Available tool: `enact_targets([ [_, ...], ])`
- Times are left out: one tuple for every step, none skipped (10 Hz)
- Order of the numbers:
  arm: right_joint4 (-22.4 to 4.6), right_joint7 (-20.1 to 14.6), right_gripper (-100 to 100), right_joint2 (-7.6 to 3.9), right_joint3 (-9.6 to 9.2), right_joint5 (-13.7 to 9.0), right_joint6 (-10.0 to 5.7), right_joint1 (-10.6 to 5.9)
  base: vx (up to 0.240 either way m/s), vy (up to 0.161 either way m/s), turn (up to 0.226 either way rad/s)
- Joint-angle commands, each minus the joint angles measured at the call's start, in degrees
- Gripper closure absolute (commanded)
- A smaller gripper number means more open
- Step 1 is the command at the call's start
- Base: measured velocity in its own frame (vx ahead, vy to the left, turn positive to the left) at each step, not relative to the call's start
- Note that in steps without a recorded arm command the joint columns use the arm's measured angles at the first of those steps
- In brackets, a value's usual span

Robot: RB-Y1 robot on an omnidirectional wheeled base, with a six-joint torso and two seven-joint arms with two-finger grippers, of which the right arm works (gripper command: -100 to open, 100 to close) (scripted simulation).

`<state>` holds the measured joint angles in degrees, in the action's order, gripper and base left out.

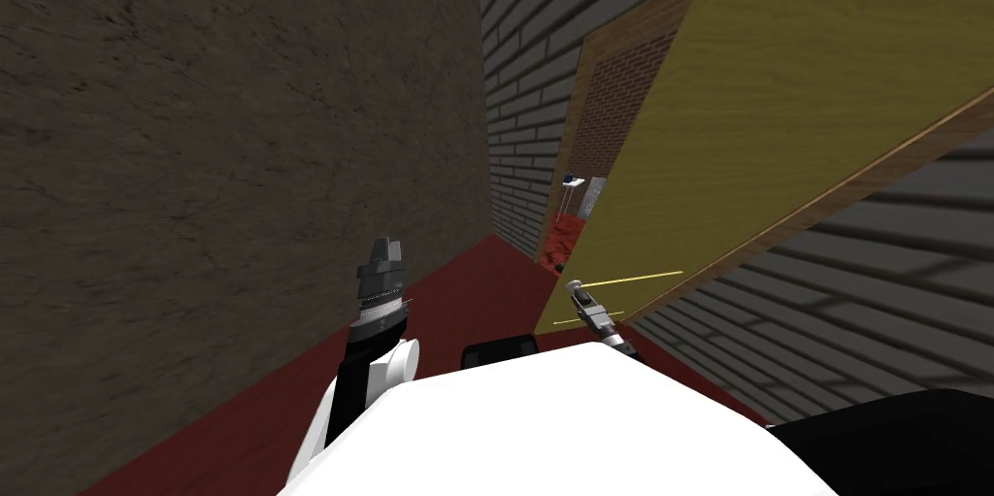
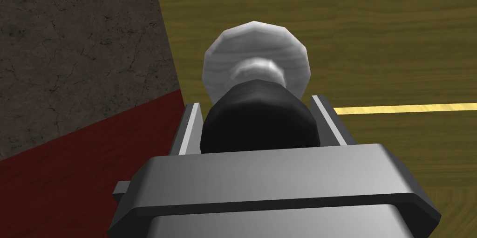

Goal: Pull the door open

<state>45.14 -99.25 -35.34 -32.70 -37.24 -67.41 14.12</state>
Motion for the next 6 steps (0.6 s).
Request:
enact_targets([
  [-0.8,-0.61,100,-0.37,-0.51,0.12,-1.11,0.33,-0.214,-0.039,0.171],
  [-1.2,-0.96,100,-0.55,-0.82,0.21,-1.75,0.41,-0.201,-0.042,0.157],
  [-1.59,-1.29,100,-0.71,-1.13,0.29,-2.36,0.49,-0.219,-0.063,0.139],
  [-1.95,-1.59,100,-0.87,-1.41,0.37,-2.93,0.56,-0.205,-0.048,0.148],
  [-2.26,-1.86,100,-1.0,-1.66,0.44,-3.43,0.63,-0.205,-0.064,0.133],
  [-2.63,-2.18,100,-1.16,-1.95,0.52,-4.02,0.7,-0.216,-0.072,0.133],
])
